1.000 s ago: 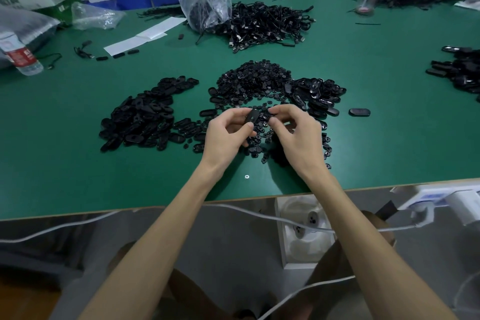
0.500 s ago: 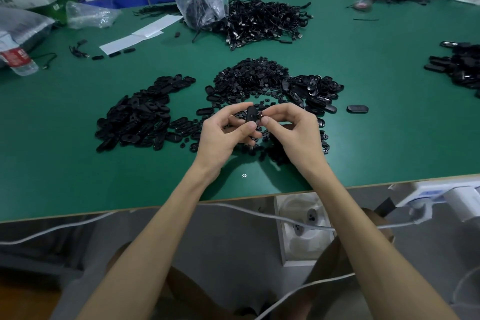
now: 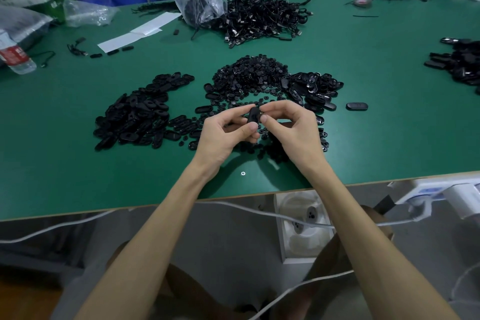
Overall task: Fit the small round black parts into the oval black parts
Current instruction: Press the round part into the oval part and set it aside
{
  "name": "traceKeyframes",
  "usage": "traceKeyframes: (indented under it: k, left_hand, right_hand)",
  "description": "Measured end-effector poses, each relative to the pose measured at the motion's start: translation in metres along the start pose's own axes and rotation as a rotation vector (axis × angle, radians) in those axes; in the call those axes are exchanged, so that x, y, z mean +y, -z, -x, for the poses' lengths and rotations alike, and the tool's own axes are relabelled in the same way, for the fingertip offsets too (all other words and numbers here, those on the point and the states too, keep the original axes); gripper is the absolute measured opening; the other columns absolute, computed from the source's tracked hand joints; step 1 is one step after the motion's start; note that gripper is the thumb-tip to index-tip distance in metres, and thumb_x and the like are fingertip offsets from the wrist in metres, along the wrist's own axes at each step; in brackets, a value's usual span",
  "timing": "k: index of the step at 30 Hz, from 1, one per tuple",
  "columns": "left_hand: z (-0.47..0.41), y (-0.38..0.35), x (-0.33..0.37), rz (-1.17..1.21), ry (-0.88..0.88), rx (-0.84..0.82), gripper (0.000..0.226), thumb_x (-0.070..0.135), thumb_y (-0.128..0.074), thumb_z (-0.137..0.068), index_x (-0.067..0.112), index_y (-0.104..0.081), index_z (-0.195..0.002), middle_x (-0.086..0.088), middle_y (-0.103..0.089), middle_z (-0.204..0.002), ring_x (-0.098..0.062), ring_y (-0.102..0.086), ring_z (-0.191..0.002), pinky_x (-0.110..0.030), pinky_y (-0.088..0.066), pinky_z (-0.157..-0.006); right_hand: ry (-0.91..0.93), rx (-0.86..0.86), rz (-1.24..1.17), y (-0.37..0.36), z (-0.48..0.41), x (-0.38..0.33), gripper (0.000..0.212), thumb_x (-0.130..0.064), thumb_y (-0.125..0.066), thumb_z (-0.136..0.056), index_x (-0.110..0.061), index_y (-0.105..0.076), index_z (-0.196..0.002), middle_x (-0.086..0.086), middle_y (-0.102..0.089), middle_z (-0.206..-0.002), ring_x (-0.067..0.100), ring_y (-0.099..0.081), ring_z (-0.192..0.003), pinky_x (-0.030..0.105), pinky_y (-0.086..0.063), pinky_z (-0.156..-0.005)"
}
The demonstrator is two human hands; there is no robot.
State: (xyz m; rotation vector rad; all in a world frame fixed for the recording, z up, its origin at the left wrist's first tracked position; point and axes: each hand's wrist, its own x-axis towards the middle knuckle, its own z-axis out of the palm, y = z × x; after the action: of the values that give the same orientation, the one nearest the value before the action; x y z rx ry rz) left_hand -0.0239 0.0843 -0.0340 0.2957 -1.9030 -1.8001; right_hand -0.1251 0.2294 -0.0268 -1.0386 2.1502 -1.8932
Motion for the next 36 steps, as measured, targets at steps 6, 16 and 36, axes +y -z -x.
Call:
traceKeyframes:
  k: [6, 16, 36]
  left_hand:
    - [0.0, -0.001, 0.0, 0.034, 0.017, -0.012, 0.036, -0.003, -0.074, -0.091, 0.003, -0.069, -0.126, -0.003, -0.076, -0.085, -0.02, -0.076, -0.075, -0.026, -0.061, -0.072]
    - [0.001, -0.002, 0.003, -0.022, 0.023, -0.001, 0.042, -0.006, -0.072, -0.09, -0.004, -0.065, -0.132, -0.024, -0.068, -0.096, -0.017, -0.075, -0.073, -0.025, -0.061, -0.074]
    - [-0.001, 0.001, -0.002, -0.07, 0.003, 0.078, 0.024, 0.001, -0.07, -0.096, 0.002, -0.073, -0.12, -0.009, -0.078, -0.09, -0.017, -0.071, -0.072, -0.028, -0.06, -0.067]
  right_hand:
    - [-0.004, 0.022, 0.032, 0.0, 0.001, -0.001, 0.007, -0.013, -0.075, -0.092, -0.016, -0.076, -0.099, -0.006, -0.076, -0.09, 0.01, -0.07, -0.091, 0.025, -0.054, -0.088]
    - [0.084, 0.014, 0.246, -0.006, 0.004, -0.003, 0.01, -0.013, -0.073, -0.094, -0.02, -0.076, -0.101, -0.006, -0.072, -0.097, 0.015, -0.063, -0.099, 0.031, -0.05, -0.09]
    - [0.252, -0.008, 0.389, -0.012, 0.007, -0.003, 0.015, -0.008, -0.072, -0.094, -0.011, -0.08, -0.106, 0.004, -0.065, -0.098, 0.023, -0.053, -0.102, 0.014, -0.039, -0.088]
